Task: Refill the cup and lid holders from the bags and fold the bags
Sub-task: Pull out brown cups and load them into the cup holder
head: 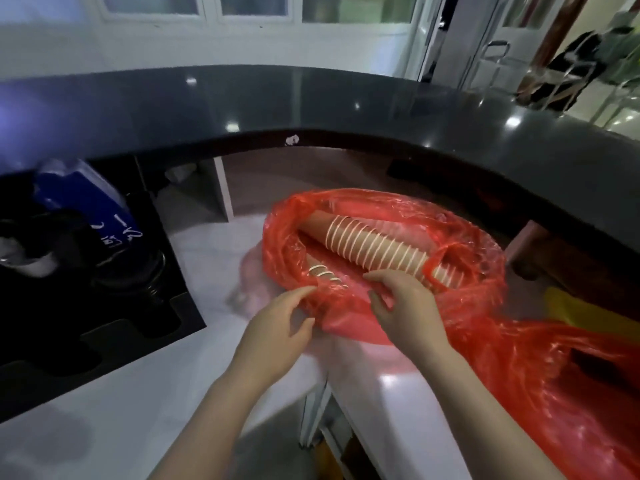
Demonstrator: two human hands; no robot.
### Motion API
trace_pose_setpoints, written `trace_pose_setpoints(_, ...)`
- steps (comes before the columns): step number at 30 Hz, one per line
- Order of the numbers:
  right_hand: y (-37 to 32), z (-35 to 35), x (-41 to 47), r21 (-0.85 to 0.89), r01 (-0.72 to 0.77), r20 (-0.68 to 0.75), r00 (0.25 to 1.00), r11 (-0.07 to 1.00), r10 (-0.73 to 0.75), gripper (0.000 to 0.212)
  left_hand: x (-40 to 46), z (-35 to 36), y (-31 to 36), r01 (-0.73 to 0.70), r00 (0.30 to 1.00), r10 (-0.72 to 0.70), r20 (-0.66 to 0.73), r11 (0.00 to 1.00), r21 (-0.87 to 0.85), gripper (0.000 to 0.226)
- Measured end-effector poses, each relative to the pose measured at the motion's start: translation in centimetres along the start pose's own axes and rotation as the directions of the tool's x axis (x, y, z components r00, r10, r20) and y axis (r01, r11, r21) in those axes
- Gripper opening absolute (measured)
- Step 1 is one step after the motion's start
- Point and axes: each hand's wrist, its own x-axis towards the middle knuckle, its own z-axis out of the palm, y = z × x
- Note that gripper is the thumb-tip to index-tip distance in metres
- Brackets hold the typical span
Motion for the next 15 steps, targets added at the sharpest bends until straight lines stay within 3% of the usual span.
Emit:
trace_pose_setpoints(3,1.1,2.0,2.0,-0.034,0.047,0.158,0.987,0.998,-0.041,0.038,0.5,0.2,-0.7,0.020,1.000,-0.018,-0.018,0.996,0.090,0.052)
trace_pose_setpoints(7,1.5,4.1,4.2,-0.240,0.167,0.324,0.942,0.956,-0.083,0.061,1.0,0.5,-0.5,0.008,0.998,-0.020,0.059,0.981,0.194,0.058)
trace_pose_setpoints(12,1.3,5.8,6.4,-0.114,0.280,0.549,0.817,0.953,-0.174,0.064,1.3,1.3,-0.6,0.006,0.983,-0.061,0.172,0.953,0.304,0.057)
trace_pose_setpoints(15,1.2,5.9,6.8,-0.085,0.252,0.535,0.828,0.964,-0.169,0.068,1.1,0.9,-1.5,0.050,0.982,-0.100,0.158,0.955,0.293,0.055)
